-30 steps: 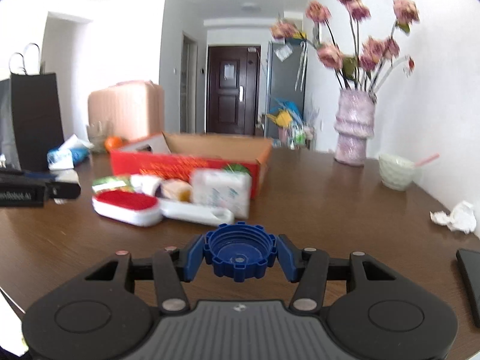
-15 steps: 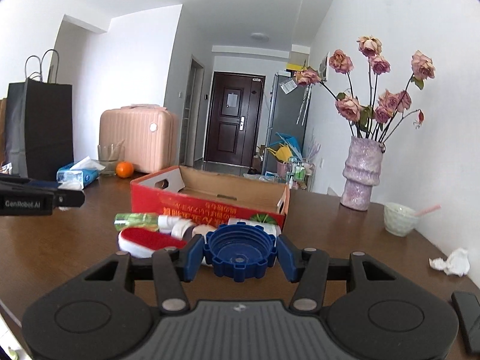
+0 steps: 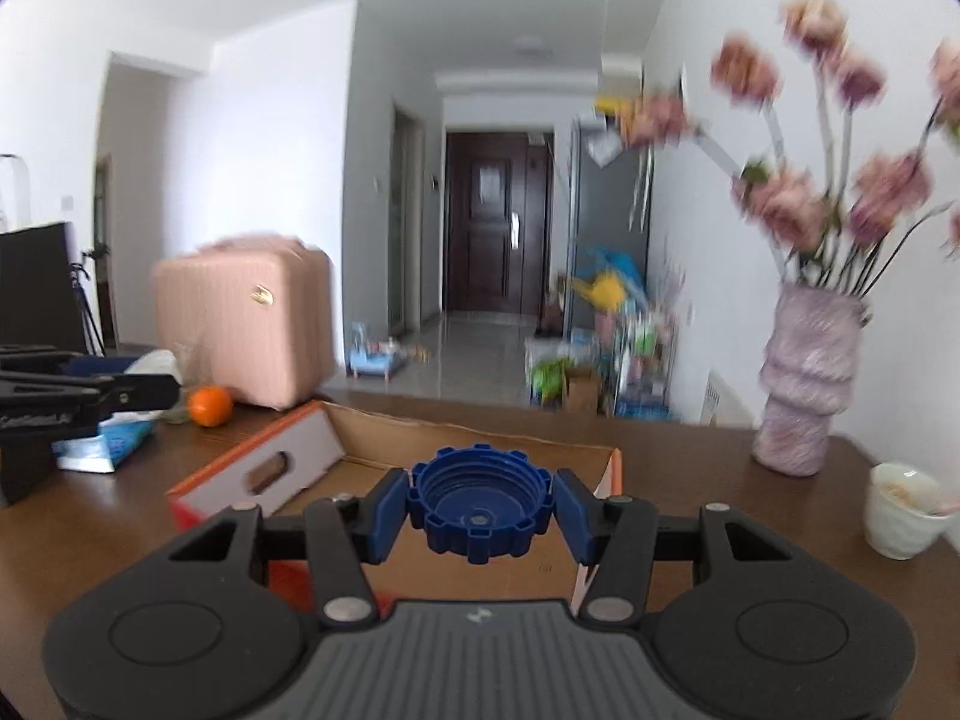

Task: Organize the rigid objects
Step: 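Carry both caps over the red box and release them inside, then withdraw both grippers from the box back toward the table items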

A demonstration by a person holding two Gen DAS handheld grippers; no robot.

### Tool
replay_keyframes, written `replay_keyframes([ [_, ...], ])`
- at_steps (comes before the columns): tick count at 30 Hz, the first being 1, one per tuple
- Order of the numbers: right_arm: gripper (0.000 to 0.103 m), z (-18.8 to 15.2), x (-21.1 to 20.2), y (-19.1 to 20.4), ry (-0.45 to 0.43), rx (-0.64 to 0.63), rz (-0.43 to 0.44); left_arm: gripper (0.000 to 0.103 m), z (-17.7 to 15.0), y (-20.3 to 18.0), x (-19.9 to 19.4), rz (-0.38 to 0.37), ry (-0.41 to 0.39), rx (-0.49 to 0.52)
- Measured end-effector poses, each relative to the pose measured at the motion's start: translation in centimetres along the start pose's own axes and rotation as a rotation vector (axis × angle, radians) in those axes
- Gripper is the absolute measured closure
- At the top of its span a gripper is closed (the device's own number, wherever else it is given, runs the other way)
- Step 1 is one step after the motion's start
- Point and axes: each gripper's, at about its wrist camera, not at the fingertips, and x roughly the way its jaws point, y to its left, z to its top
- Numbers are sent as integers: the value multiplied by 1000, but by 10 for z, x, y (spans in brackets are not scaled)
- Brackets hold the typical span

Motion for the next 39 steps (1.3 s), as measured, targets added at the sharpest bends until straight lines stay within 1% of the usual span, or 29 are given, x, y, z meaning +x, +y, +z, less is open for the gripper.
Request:
replay_keyframes([
  [2,51,13,45,-13,76,59,-2,62,9,5,42,2,51,-1],
  [3,51,19,66,-20,109,80,-3,62,12,9,64,-14,90,-10],
  [6,51,32,129,-34,238,145,-6,62,16,17,126,-15,213,-51],
  [7,51,35,145,-37,261,158,-19,62,16,20,144,-9,254,-71],
  [8,51,37,161,-36,277,137,-47,62,15,21,160,-16,294,-82],
  [9,51,38,175,-34,296,103,-79,60,12,22,173,-32,324,-72],
  [10,51,38,186,-32,312,77,-97,58,7,23,182,-29,336,-55],
  [11,50,38,194,-30,321,54,-107,51,2,22,190,-4,341,-36],
  [12,47,36,201,-27,327,37,-115,44,-4,23,195,19,346,-23],
  [13,36,35,205,-27,325,18,-127,41,-11,24,200,34,357,-18],
  [14,25,32,207,-25,310,-4,-144,41,-14,29,206,25,403,-45],
  [15,20,28,209,-24,306,-12,-159,41,-14,37,208,-2,428,-93],
  [16,18,25,211,-27,324,3,-148,39,-13,43,205,-13,411,-136],
  [17,19,23,210,-28,327,19,-119,33,-14,47,203,-8,393,-158],
  [18,19,23,208,-29,313,30,-105,31,-14,51,202,-11,394,-168],
  [20,18,24,208,-34,306,56,-101,31,-16,54,204,-50,427,-182],
  [21,18,25,209,-36,303,64,-97,31,-16,52,207,-62,451,-180],
  [22,18,25,209,-36,300,64,-89,31,-14,48,207,-61,459,-166],
  [23,18,26,209,-36,299,63,-85,31,-14,45,205,-53,451,-143],
  [25,19,26,206,-36,284,61,-75,31,-13,39,200,-32,413,-118],
  [28,20,29,184,-35,235,26,-93,31,-9,37,179,-33,371,-140],
  [30,19,38,156,-34,187,18,-77,25,-1,37,152,-34,284,-98],
  [32,15,46,121,-32,140,0,-44,23,8,35,120,-5,196,-26],
  [33,15,48,106,-32,128,-12,-42,22,11,36,104,3,166,-7],
  [36,12,48,56,-29,92,-36,-43,19,16,35,56,17,117,12],
  [39,10,37,5,-26,47,-33,-40,19,9,29,3,65,55,47],
])
